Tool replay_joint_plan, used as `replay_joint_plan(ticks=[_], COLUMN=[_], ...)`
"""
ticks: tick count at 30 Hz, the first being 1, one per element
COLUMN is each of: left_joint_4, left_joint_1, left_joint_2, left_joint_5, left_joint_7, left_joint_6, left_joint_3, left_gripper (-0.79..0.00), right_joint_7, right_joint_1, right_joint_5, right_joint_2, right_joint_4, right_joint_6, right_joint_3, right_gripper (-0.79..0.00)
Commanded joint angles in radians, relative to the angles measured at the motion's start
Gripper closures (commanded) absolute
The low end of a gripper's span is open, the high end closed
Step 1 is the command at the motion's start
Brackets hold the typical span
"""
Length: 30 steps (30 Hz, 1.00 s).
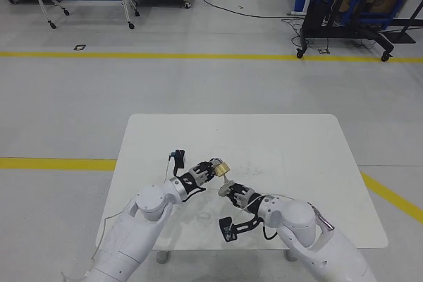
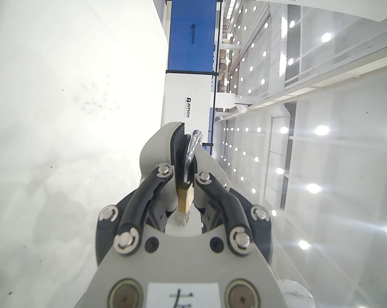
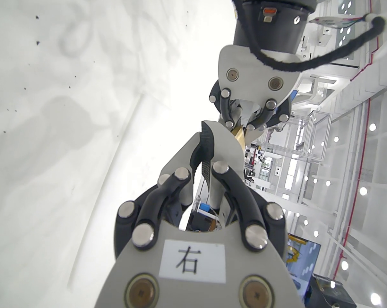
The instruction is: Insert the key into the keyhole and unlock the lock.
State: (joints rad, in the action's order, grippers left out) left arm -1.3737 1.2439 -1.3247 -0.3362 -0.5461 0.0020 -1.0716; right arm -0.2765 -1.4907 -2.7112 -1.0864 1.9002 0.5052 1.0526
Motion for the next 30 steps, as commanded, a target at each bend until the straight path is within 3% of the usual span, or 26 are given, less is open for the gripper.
replay_joint_plan(ticks=[1,11,30], left_joint_4=[0.001,0.005,0.031], left_joint_1=[-0.001,-0.005,-0.023], left_joint_2=[0.0,0.0,-0.003], left_joint_5=[-0.001,-0.005,-0.052], left_joint_7=[-0.003,-0.007,-0.025], left_joint_6=[0.003,0.003,0.093], left_joint_3=[0.0,0.002,0.005], left_gripper=[0.0,0.0,0.0], right_joint_7=[-0.025,-0.085,0.005], right_joint_1=[-0.001,0.006,-0.016], right_joint_5=[0.02,0.098,0.083], right_joint_2=[0.002,0.008,0.013], right_joint_4=[-0.009,-0.055,-0.038], right_joint_6=[-0.015,-0.051,-0.1], right_joint_3=[0.009,0.038,0.043], right_gripper=[0.0,0.0,0.0])
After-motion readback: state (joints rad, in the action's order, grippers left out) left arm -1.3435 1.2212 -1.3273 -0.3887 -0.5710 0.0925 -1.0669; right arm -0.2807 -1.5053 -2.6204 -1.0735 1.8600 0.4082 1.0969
